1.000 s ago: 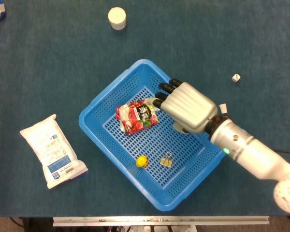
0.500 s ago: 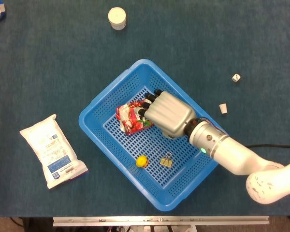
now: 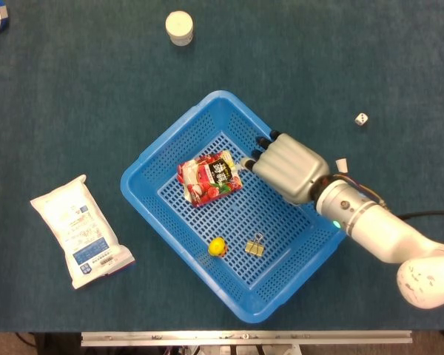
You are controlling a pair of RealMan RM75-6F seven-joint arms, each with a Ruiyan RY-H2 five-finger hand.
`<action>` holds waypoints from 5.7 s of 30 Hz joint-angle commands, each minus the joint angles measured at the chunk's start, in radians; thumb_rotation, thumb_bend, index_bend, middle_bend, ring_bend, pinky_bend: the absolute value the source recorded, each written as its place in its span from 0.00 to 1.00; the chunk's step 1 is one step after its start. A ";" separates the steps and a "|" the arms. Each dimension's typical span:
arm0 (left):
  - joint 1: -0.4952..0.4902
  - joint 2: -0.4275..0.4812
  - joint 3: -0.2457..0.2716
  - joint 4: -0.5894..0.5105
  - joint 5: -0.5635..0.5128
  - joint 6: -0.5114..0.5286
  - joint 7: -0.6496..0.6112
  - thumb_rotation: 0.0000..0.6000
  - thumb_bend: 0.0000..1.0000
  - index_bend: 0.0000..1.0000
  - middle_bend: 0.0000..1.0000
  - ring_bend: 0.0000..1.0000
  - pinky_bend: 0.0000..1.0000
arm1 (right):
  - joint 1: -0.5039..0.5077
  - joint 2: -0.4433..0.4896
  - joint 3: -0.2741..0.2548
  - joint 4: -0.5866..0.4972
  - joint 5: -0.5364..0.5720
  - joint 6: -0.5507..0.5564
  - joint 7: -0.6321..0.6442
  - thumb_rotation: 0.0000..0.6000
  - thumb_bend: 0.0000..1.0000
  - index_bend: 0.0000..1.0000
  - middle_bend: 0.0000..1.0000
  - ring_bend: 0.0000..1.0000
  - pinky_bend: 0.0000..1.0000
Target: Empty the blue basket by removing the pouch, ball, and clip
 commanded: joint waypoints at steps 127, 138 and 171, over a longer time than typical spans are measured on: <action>0.047 0.045 0.003 -0.010 -0.019 0.021 -0.078 1.00 0.00 0.06 0.00 0.00 0.00 | 0.260 -0.283 -0.075 0.289 0.178 0.001 -0.005 0.84 0.02 0.14 0.31 0.15 0.22; 0.055 0.046 0.010 -0.006 -0.011 0.026 -0.085 1.00 0.00 0.06 0.00 0.00 0.00 | 0.232 -0.348 -0.093 0.336 0.149 0.060 -0.062 0.84 0.05 0.14 0.31 0.15 0.22; 0.043 0.057 0.005 -0.011 -0.004 0.015 -0.103 1.00 0.00 0.06 0.00 0.00 0.00 | 0.001 0.161 0.036 0.008 -0.120 0.246 0.178 1.00 0.31 0.43 0.40 0.23 0.26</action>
